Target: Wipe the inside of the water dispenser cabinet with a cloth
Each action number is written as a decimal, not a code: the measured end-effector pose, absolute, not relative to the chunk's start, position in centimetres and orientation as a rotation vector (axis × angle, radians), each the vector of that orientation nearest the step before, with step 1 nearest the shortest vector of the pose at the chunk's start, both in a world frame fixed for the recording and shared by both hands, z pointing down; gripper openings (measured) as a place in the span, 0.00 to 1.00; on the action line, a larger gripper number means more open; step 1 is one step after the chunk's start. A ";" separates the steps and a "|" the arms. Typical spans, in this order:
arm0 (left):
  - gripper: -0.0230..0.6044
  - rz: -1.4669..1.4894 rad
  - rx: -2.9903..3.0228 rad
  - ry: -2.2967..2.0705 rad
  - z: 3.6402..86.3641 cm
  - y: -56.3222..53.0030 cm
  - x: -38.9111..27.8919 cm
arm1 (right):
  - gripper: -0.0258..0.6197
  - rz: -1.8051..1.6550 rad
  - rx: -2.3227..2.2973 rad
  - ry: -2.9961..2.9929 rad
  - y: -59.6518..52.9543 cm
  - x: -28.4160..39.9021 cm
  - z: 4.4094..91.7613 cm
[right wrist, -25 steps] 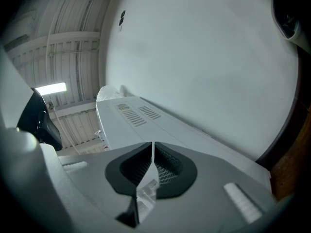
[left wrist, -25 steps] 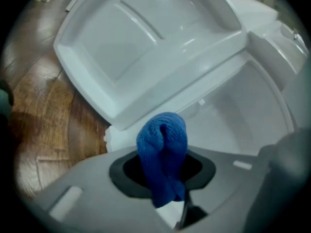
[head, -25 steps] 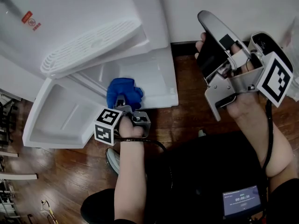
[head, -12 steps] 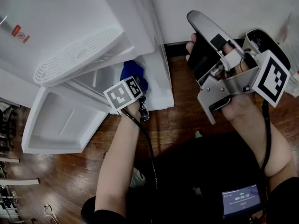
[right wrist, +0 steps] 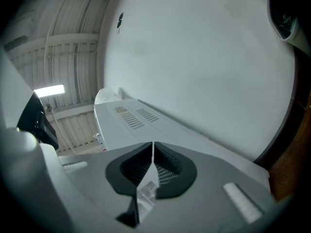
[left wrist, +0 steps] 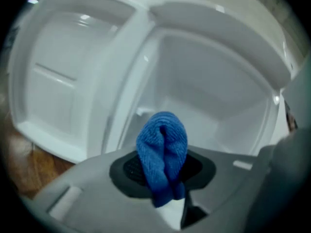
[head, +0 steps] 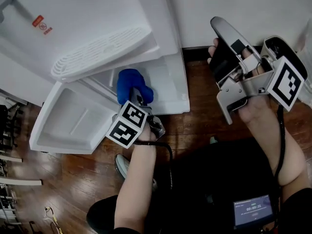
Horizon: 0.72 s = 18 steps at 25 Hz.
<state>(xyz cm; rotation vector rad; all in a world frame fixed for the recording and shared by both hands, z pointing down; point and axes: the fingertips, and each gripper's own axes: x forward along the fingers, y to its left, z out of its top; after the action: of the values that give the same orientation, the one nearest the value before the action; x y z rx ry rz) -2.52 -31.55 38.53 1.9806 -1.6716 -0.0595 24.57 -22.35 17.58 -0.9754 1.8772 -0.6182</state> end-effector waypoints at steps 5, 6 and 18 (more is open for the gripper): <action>0.23 -0.493 1.846 -1.693 34.2 -31.1 -6.5 | 0.06 -0.608 -0.969 1.888 -22.3 24.3 17.4; 0.23 -0.506 1.846 -1.691 33.7 -31.9 -6.6 | 0.06 -0.609 -0.969 1.888 -22.3 24.3 17.3; 0.23 -0.446 2.113 -1.773 26.0 -39.0 -2.9 | 0.06 -0.634 -0.953 1.897 -22.3 23.9 17.4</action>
<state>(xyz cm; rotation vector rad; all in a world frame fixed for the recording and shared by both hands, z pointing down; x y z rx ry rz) -2.90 -38.97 26.04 2.1127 -1.7729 -0.4457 23.87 -22.28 17.42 -0.9526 1.8969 -0.6345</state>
